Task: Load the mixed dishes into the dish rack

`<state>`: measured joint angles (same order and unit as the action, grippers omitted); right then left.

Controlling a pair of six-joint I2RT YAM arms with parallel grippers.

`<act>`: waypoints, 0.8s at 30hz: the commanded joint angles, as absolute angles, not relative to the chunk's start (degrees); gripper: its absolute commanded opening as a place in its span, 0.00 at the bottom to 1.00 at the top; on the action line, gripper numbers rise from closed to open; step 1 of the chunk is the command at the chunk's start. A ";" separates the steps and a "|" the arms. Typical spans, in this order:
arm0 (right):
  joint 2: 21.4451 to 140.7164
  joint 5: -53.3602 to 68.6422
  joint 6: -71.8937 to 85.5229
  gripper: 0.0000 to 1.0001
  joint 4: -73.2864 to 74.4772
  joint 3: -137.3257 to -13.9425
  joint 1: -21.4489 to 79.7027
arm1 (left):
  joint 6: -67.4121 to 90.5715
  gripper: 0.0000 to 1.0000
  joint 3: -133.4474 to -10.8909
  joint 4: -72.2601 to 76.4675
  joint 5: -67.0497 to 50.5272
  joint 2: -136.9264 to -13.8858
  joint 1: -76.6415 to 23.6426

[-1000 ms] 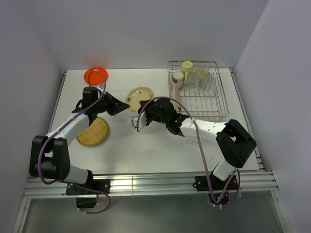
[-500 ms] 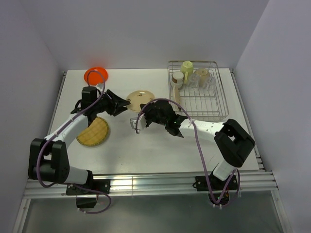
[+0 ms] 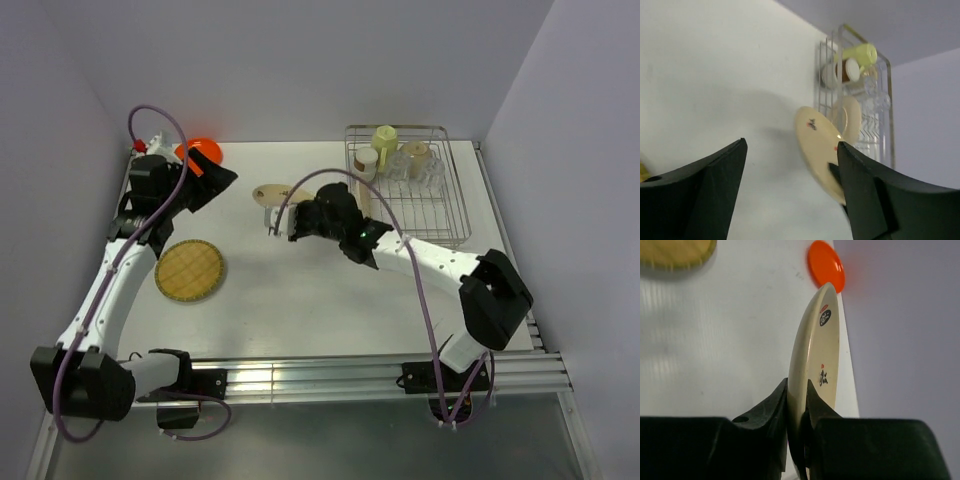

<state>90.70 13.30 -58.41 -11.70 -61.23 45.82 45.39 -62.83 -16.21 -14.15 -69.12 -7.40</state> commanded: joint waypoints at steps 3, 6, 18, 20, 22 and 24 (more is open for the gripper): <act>85.51 17.66 -23.60 0.00 -2.22 -78.02 40.44 | 33.59 0.83 -62.59 -18.63 -1.16 -61.80 -7.12; 87.09 19.16 -7.25 0.00 5.52 -88.11 34.38 | 33.22 0.83 -58.90 -18.28 -0.26 -57.93 -7.03; 82.90 12.93 22.85 0.00 24.87 -87.74 14.51 | 37.08 0.85 -44.83 -17.84 4.66 -48.87 -6.86; 81.57 11.78 23.55 0.00 24.87 -85.88 13.98 | 37.53 0.85 -43.51 -17.23 4.57 -48.08 -6.77; 80.60 10.55 24.08 0.00 25.05 -84.20 13.62 | 37.79 0.85 -43.16 -17.23 4.48 -48.08 -6.68; 81.12 9.15 24.78 0.00 25.22 -82.89 13.71 | 38.06 0.85 -43.07 -17.31 4.39 -48.60 -6.68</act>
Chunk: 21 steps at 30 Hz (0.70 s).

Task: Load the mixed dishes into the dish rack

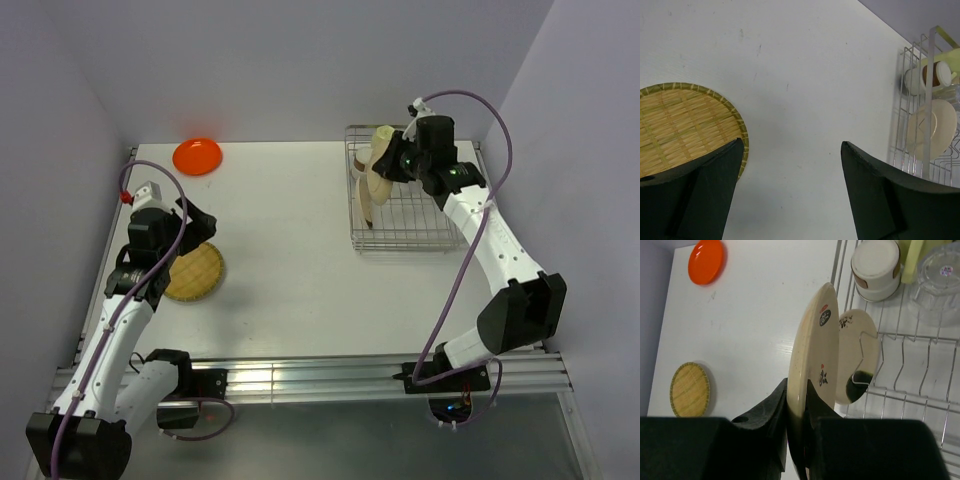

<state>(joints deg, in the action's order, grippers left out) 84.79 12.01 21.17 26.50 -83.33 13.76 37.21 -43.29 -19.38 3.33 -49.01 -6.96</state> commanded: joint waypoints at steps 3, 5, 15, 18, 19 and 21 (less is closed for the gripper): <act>82.61 8.18 25.05 0.00 25.23 -80.87 13.62 | 38.23 0.85 -43.50 -17.75 4.31 -48.87 -6.59; 83.58 6.51 24.88 0.00 24.44 -79.98 13.71 | 38.06 0.85 -43.77 -18.36 4.48 -48.69 -6.59; 88.77 5.18 21.89 0.00 21.98 -79.19 13.97 | 38.94 0.85 -40.96 -19.78 6.15 -44.39 -6.59; 91.05 5.27 21.27 0.00 22.50 -79.80 14.24 | 38.85 0.85 -40.78 -19.95 6.33 -44.03 -6.50; 91.49 5.01 20.92 0.00 22.85 -79.89 14.33 | 38.76 0.85 -40.87 -20.13 6.42 -44.12 -6.59; 92.46 3.52 20.39 0.00 22.94 -79.63 14.85 | 38.67 0.85 -40.96 -20.30 6.50 -44.30 -6.50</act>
